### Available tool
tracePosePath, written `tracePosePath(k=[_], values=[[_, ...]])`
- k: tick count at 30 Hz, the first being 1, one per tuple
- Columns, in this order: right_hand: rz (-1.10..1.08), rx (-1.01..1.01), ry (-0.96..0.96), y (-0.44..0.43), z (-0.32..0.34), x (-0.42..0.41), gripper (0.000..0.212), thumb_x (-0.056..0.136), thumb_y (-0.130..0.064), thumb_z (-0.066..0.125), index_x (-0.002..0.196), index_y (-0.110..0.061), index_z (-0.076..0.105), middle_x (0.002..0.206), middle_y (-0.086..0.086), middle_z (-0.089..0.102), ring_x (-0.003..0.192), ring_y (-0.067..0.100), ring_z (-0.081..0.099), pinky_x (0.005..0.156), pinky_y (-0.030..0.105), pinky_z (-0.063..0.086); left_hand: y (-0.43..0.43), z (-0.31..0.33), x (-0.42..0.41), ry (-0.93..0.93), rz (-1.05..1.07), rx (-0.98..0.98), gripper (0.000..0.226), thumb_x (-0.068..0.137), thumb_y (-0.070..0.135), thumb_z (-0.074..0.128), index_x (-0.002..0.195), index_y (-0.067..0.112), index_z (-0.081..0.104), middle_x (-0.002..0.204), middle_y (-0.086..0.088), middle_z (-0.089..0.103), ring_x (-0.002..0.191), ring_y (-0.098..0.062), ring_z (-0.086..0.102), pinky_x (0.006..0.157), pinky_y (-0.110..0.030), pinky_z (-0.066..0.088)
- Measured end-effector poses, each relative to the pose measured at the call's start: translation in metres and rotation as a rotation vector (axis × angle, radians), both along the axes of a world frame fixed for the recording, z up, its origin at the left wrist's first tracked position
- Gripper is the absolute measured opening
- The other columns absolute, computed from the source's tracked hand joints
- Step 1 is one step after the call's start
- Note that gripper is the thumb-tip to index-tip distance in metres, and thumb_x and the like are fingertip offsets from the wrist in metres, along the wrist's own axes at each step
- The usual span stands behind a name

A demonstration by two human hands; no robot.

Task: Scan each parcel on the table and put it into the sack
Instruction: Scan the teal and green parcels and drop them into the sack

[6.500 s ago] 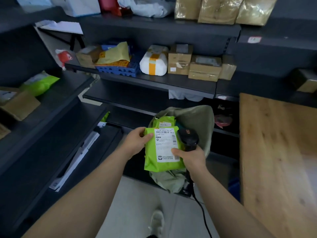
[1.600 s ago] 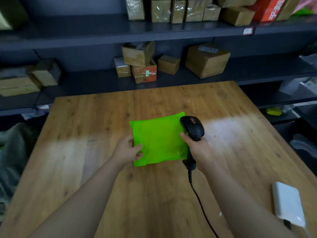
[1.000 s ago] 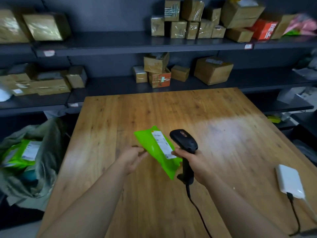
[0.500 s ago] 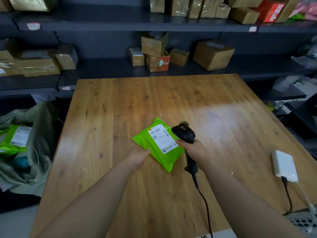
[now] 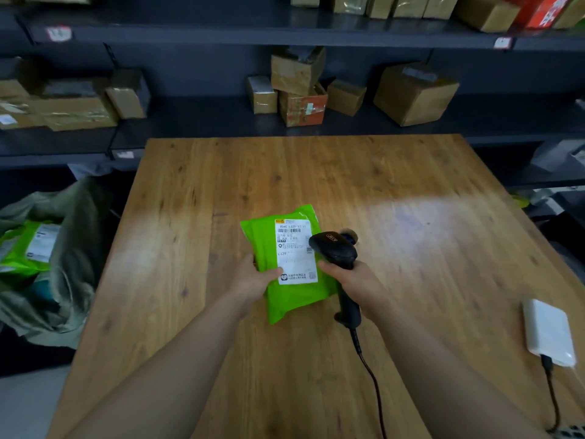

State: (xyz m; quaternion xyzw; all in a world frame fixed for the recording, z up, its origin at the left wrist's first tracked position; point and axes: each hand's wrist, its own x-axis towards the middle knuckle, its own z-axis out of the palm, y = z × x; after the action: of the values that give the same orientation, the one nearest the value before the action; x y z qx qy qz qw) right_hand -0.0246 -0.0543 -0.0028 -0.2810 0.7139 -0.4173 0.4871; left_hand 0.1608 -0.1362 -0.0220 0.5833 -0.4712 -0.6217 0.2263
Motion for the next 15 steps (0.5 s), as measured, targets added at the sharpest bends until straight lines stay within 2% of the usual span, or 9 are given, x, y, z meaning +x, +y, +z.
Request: tracePosePath(k=[3, 5, 7, 11, 15], values=[[0.009, -0.073, 0.079, 0.007, 0.032, 0.003, 0.012, 0.083, -0.034, 0.075, 0.081, -0.023, 0.069, 0.066, -0.014, 0.066, 0.063, 0.003, 0.062, 0.058, 0.019, 0.047, -0.001, 0.018, 0.014, 0.067, 0.01, -0.108, 0.048, 0.082, 0.004, 0.073, 0.123, 0.007, 0.05, 0.121, -0.011, 0.064, 0.104, -0.025, 0.064, 0.092, -0.046, 0.052], [0.032, -0.111, 0.02, 0.012, 0.056, 0.008, 0.019, 0.084, -0.032, 0.074, 0.081, -0.016, 0.065, 0.064, -0.001, 0.062, 0.054, 0.015, 0.059, 0.054, 0.026, 0.048, -0.001, 0.027, 0.022, 0.096, 0.021, -0.186, 0.046, 0.08, 0.004, 0.075, 0.119, 0.013, 0.052, 0.116, -0.008, 0.065, 0.095, -0.015, 0.065, 0.083, -0.037, 0.055], [0.065, -0.147, -0.021, 0.016, 0.078, 0.015, 0.026, 0.085, -0.032, 0.072, 0.077, -0.011, 0.058, 0.06, 0.006, 0.056, 0.046, 0.02, 0.05, 0.048, 0.028, 0.044, -0.001, 0.036, 0.029, 0.127, 0.033, -0.251, 0.046, 0.079, 0.002, 0.075, 0.117, 0.017, 0.053, 0.113, -0.007, 0.067, 0.091, -0.009, 0.064, 0.076, -0.029, 0.055], [0.103, -0.192, 0.029, 0.019, 0.109, 0.033, 0.031, 0.083, -0.033, 0.073, 0.067, -0.013, 0.054, 0.053, 0.006, 0.052, 0.044, 0.019, 0.043, 0.043, 0.027, 0.037, -0.002, 0.049, 0.04, 0.176, 0.081, -0.289, 0.052, 0.079, 0.0, 0.075, 0.124, 0.012, 0.053, 0.117, -0.009, 0.067, 0.105, -0.022, 0.063, 0.09, -0.046, 0.054], [0.057, -0.208, 0.081, 0.021, 0.121, 0.05, 0.029, 0.08, -0.026, 0.073, 0.062, -0.011, 0.056, 0.049, 0.005, 0.052, 0.04, 0.019, 0.042, 0.042, 0.028, 0.036, -0.005, 0.052, 0.049, 0.22, 0.111, -0.293, 0.059, 0.079, -0.003, 0.073, 0.131, 0.009, 0.049, 0.118, -0.01, 0.067, 0.103, -0.022, 0.066, 0.088, -0.045, 0.055]])
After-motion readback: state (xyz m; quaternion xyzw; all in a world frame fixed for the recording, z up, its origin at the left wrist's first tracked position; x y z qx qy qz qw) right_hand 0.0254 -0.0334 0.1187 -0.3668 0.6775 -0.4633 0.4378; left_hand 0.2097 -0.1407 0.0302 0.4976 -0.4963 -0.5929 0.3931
